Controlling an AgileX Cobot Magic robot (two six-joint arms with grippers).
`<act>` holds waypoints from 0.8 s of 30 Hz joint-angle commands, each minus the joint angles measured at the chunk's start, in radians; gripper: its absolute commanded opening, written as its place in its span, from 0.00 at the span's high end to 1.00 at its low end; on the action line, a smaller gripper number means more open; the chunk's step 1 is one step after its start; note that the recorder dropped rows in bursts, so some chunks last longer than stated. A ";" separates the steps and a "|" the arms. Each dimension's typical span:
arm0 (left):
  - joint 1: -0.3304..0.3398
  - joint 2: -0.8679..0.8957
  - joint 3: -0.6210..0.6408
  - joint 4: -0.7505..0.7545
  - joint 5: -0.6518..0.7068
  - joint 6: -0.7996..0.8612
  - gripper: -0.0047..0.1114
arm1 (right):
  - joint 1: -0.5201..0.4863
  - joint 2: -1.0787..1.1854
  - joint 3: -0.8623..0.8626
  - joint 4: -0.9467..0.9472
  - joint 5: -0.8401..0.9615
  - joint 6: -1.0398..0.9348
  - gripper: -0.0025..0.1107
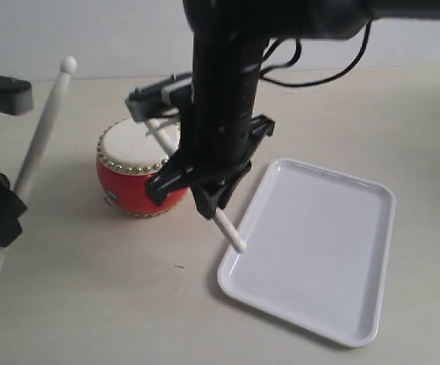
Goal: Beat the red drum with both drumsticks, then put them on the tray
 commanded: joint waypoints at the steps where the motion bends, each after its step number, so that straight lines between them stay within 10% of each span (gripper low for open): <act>1: 0.001 -0.171 -0.004 0.057 0.022 -0.007 0.96 | -0.001 0.108 0.002 0.036 -0.005 -0.011 0.98; 9: -0.002 -0.174 -0.004 0.084 0.000 -0.032 0.96 | -0.001 0.040 -0.001 0.022 -0.005 -0.014 0.98; 24: -0.047 0.471 -0.103 -0.083 0.034 0.056 0.96 | -0.001 -0.287 -0.001 -0.020 -0.005 -0.018 0.98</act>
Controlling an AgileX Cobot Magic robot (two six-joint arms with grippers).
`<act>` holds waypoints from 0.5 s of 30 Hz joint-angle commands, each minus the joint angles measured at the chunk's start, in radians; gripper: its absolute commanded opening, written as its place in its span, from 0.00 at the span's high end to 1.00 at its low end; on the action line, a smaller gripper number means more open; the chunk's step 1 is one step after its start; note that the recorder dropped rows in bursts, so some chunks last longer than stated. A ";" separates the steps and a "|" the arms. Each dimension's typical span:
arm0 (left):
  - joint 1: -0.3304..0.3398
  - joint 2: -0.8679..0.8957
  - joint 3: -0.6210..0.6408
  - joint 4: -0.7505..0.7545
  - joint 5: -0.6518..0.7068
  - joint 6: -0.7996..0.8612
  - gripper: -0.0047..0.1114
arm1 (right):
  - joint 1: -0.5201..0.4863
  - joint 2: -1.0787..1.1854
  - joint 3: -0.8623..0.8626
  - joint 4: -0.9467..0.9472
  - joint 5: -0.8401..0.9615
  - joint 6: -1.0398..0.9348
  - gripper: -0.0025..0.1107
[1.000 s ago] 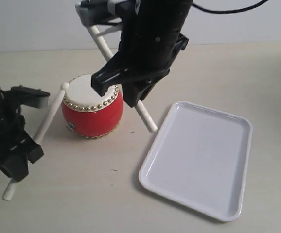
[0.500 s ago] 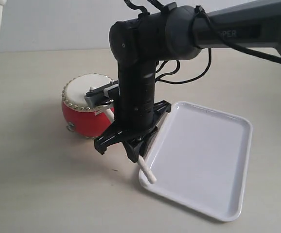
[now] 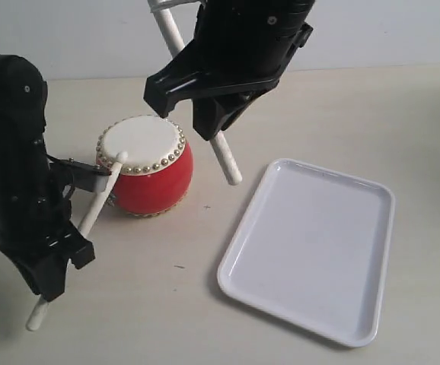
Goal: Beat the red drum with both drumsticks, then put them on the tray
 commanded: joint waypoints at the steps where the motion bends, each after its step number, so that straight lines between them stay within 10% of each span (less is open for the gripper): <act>1: -0.004 -0.119 0.004 -0.089 0.014 0.028 0.96 | -0.001 0.065 -0.002 -0.038 -0.002 -0.009 0.98; 8: 0.075 -0.745 0.148 -0.031 0.014 -0.023 0.96 | -0.001 0.387 -0.002 -0.053 -0.002 -0.020 0.98; 15: 0.087 -0.858 0.164 -0.003 0.014 -0.027 0.96 | -0.001 0.427 -0.002 -0.039 -0.002 -0.020 0.98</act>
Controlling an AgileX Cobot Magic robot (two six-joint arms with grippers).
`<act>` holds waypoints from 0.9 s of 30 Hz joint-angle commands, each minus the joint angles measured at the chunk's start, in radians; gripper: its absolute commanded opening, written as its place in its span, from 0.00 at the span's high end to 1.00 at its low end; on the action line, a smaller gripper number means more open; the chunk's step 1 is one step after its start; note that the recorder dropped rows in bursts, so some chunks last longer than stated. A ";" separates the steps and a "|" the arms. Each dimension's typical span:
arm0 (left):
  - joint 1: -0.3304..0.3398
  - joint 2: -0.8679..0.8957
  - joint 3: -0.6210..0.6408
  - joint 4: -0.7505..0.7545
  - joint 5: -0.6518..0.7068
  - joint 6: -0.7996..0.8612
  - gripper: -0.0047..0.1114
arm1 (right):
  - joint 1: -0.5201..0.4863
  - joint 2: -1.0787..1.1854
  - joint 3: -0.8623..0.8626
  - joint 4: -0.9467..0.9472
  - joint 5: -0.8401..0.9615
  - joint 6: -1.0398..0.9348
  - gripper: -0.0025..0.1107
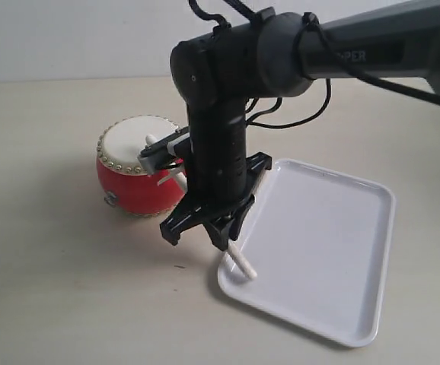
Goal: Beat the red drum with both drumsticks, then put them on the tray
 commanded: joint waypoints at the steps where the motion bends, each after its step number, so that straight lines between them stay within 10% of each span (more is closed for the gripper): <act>1: 0.005 0.004 0.006 0.020 -0.008 -0.010 0.96 | -0.001 -0.056 -0.002 0.012 -0.004 -0.017 0.98; 18: 0.002 0.848 -0.138 -0.148 -0.010 0.116 0.96 | -0.001 -0.477 -0.002 -0.005 -0.004 -0.018 0.98; 27: 0.002 0.765 -0.150 -0.164 0.000 0.125 0.96 | -0.001 -0.391 -0.002 -0.020 -0.004 -0.021 0.98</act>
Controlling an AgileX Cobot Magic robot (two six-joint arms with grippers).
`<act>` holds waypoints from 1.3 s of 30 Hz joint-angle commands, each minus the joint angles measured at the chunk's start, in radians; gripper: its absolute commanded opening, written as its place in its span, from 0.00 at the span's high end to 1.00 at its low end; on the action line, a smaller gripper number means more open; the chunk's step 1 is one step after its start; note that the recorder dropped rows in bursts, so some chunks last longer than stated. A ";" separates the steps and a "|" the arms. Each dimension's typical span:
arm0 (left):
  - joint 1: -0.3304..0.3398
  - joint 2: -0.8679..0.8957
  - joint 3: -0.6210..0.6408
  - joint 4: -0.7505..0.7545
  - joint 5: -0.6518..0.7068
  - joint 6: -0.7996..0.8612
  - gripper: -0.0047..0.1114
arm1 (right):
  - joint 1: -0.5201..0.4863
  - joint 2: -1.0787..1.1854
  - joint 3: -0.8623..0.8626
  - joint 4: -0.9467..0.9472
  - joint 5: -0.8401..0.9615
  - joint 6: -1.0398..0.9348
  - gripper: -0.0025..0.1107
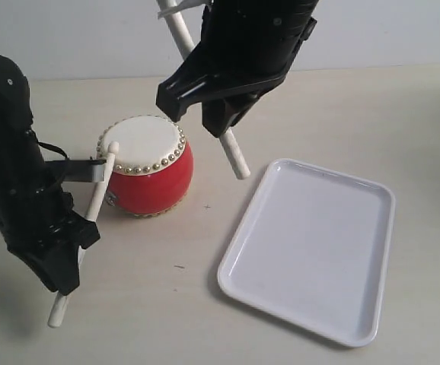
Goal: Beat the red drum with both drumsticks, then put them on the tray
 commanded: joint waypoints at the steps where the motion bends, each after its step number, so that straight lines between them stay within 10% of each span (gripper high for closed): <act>1: 0.002 -0.138 0.018 -0.021 0.019 0.007 0.96 | -0.001 0.086 -0.002 -0.016 -0.003 -0.013 0.98; 16: 0.002 -0.798 0.192 0.037 -0.024 -0.064 0.96 | -0.001 0.454 -0.002 -0.015 -0.003 -0.083 0.98; 28: 0.002 -0.662 0.202 -0.004 -0.142 -0.049 0.96 | -0.034 0.112 0.022 -0.006 -0.003 -0.024 0.98; 39: 0.002 -0.593 0.202 -0.095 -0.205 0.025 0.96 | -0.295 -0.192 0.654 0.271 -0.240 0.059 0.98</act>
